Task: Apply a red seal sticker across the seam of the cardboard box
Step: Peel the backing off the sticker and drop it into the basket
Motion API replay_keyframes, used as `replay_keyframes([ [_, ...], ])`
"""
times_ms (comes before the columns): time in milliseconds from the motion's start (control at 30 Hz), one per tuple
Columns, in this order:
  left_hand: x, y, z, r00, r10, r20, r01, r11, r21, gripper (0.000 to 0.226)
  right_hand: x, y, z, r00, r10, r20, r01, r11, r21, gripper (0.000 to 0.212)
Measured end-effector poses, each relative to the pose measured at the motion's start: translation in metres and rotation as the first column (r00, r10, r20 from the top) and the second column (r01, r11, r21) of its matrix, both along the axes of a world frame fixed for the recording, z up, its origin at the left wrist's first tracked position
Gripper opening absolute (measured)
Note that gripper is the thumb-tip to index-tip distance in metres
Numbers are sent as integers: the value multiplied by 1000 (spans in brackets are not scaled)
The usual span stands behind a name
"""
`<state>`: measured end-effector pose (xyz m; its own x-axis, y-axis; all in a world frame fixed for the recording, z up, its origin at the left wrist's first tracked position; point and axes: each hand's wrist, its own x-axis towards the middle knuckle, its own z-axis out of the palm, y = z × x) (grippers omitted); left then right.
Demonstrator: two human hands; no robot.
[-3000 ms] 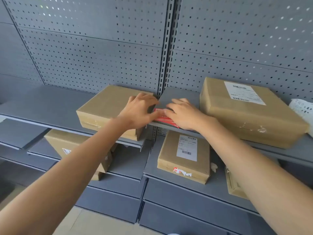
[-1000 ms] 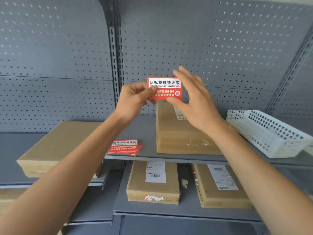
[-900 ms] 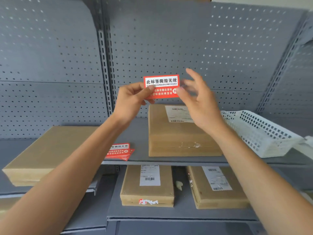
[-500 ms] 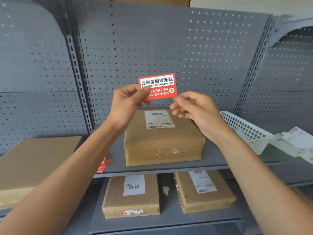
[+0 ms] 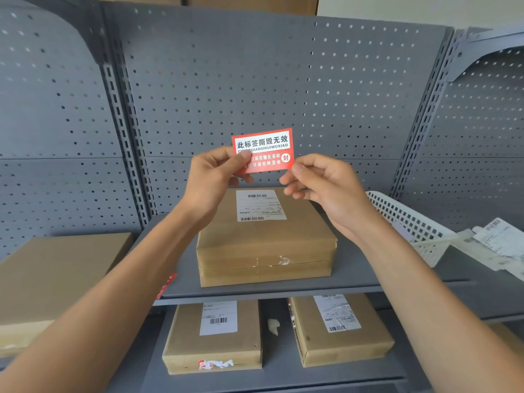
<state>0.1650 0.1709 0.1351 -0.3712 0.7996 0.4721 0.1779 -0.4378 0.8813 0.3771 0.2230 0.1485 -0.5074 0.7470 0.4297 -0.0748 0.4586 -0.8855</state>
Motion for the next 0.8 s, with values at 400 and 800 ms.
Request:
replay_keyframes([
  [400, 36, -12, 3, 659, 580, -480, -351, 800, 486, 22, -13, 4, -5, 992, -69, -107, 64, 997, -48, 17],
  [800, 44, -9, -2, 789, 400, -467, -259, 905, 338, 9, -19, -1, -6, 994, -12, -110, 10, 1000, -19, 18],
])
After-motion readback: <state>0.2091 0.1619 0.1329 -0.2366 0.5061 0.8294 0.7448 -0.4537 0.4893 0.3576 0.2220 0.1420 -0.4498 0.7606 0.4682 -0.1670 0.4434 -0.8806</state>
